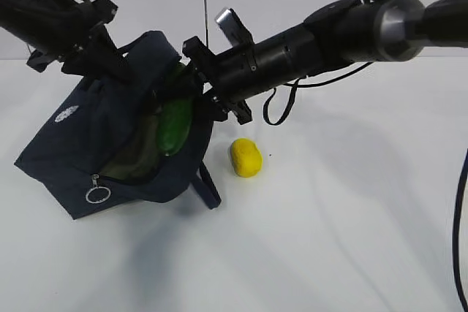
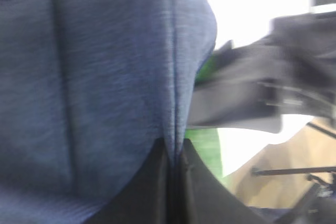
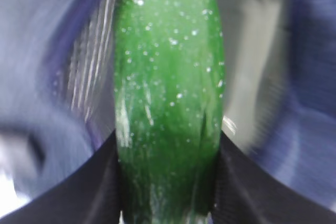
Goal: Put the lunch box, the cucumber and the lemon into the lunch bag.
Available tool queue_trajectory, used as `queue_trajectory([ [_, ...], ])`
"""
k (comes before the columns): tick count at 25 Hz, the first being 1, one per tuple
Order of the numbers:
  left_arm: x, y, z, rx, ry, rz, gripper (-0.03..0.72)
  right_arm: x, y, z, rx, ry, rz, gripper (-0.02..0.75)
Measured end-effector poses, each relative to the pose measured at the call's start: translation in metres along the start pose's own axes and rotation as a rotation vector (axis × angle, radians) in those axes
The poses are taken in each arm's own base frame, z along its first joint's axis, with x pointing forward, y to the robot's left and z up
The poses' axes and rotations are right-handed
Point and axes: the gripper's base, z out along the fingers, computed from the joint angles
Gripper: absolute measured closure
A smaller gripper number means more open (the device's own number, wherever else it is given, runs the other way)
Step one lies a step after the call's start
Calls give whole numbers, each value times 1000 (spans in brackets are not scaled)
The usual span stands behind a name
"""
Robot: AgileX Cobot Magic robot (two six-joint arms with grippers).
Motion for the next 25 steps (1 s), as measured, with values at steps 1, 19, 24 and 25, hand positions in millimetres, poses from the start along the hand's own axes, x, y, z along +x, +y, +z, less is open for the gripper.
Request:
queue_trajectory([
  [1, 0, -1, 0, 14, -5, -5, 694, -1, -2, 2, -17, -8, 13, 419],
  [19, -3, -9, 0, 97, -29, -36, 694, -10, -19, 12, -47, -105, 84, 313],
  [24, -3, -9, 0, 98, -27, -36, 694, -9, -18, 13, -50, -100, 84, 204],
  [25, -3, -9, 0, 98, -27, -36, 694, -9, -18, 13, -54, -95, 84, 200],
])
